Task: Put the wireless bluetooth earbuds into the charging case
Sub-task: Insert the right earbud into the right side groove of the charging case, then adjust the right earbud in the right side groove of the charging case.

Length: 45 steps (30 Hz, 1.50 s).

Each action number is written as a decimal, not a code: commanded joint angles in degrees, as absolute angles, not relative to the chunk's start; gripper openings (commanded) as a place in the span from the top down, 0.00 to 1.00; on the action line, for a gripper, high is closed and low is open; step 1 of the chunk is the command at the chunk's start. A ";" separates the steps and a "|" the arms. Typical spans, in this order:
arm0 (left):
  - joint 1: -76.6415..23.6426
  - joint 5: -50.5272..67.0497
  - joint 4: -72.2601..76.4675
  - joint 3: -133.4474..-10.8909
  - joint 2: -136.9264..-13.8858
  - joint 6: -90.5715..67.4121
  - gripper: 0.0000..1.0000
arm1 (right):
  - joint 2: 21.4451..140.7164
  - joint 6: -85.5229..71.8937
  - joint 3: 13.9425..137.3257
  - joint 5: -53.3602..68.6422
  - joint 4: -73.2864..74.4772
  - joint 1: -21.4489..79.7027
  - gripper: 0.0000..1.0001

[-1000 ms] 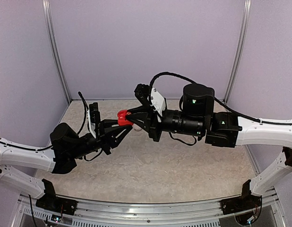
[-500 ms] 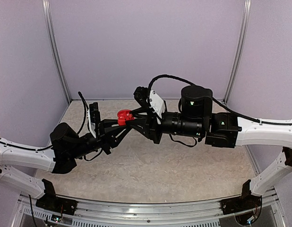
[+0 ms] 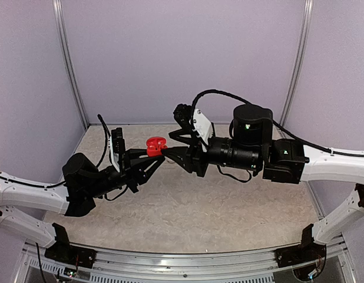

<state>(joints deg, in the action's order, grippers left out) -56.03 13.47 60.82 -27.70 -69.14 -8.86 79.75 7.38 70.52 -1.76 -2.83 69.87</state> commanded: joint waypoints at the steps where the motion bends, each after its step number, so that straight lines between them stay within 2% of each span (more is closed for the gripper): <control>1: -56.16 13.74 62.05 -29.37 -68.55 -8.22 1.00 | 76.82 7.34 69.87 -3.68 -3.04 70.49 0.52; 5: -56.16 13.85 62.31 -29.48 -68.88 -8.29 1.00 | 76.53 7.12 70.07 -3.29 -3.10 70.47 0.55; 12: -56.25 13.97 62.31 -29.55 -69.02 -8.35 1.00 | 78.45 6.10 71.26 -0.60 -2.99 70.50 0.54; 21: -56.24 14.05 62.18 -29.35 -68.73 -8.39 1.00 | 79.56 4.94 71.71 -3.54 -3.00 70.08 0.55; 45: -56.26 14.71 62.57 -29.32 -68.77 -8.16 1.00 | 79.57 3.70 70.30 -3.16 -1.27 67.73 0.64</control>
